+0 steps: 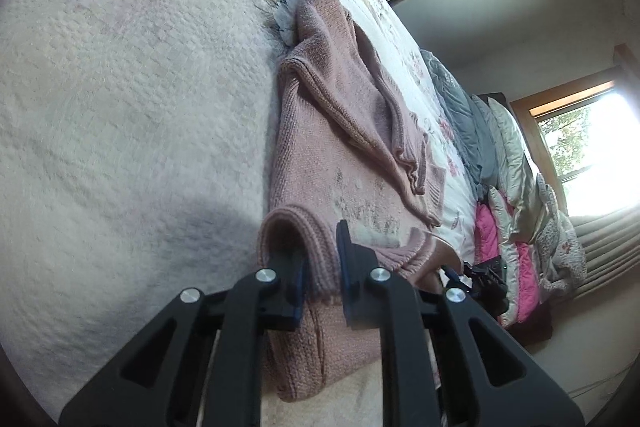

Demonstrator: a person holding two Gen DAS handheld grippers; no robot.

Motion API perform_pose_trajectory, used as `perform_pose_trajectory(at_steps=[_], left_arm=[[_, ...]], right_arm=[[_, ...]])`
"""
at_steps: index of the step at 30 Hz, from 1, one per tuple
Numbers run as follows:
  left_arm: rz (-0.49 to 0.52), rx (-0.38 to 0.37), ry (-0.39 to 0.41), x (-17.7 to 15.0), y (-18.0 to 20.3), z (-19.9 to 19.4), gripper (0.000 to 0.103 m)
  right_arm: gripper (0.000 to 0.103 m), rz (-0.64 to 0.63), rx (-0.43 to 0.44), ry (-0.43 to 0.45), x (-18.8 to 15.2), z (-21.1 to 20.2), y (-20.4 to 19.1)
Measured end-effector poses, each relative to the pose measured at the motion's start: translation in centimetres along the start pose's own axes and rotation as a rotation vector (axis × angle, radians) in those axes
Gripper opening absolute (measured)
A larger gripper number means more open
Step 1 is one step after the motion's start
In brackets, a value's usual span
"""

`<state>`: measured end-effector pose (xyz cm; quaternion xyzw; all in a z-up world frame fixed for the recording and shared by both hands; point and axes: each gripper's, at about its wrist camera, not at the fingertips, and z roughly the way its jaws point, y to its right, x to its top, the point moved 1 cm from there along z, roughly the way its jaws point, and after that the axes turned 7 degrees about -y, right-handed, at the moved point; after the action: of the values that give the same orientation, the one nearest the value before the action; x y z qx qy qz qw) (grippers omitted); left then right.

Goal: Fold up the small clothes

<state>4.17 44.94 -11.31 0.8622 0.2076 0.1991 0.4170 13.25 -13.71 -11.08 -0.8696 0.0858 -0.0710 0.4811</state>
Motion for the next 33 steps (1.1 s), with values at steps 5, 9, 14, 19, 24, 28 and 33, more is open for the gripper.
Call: perform_pose_trajectory(at_steps=[5, 9, 14, 19, 24, 28, 33], left_arm=[[0.0, -0.043, 0.133, 0.0, 0.1, -4.5, 0.033], [0.113, 0.065, 0.125, 0.1, 2.0, -4.8, 0.035], [0.266, 0.22, 0.073, 0.4, 4.3, -1.7, 0.045], [0.319, 0.296, -0.001, 0.9, 4.5, 1.5, 0.05], [0.372, 0.399, 0.001, 0.3, 4.6, 2.7, 0.025], [0.445, 0.384, 0.051, -1.2, 5.8, 2.0, 0.01], [0.537, 0.322, 0.117, -3.5, 8.1, 0.5, 0.009]], right_arm=[[0.059, -0.05, -0.076, 0.051, -0.1, -2.3, -0.6], [0.059, -0.133, -0.097, 0.07, -0.7, -3.6, -2.1], [0.062, -0.233, -0.148, 0.057, -1.7, -3.4, -4.6], [0.064, -0.327, -0.245, 0.033, -2.6, -2.6, -6.0], [0.065, -0.387, -0.312, 0.016, -2.9, -1.8, -6.4], [0.067, -0.453, -0.385, -0.002, -2.8, -0.7, -6.9], [0.068, -0.533, -0.444, -0.025, -2.5, 0.8, -7.6]])
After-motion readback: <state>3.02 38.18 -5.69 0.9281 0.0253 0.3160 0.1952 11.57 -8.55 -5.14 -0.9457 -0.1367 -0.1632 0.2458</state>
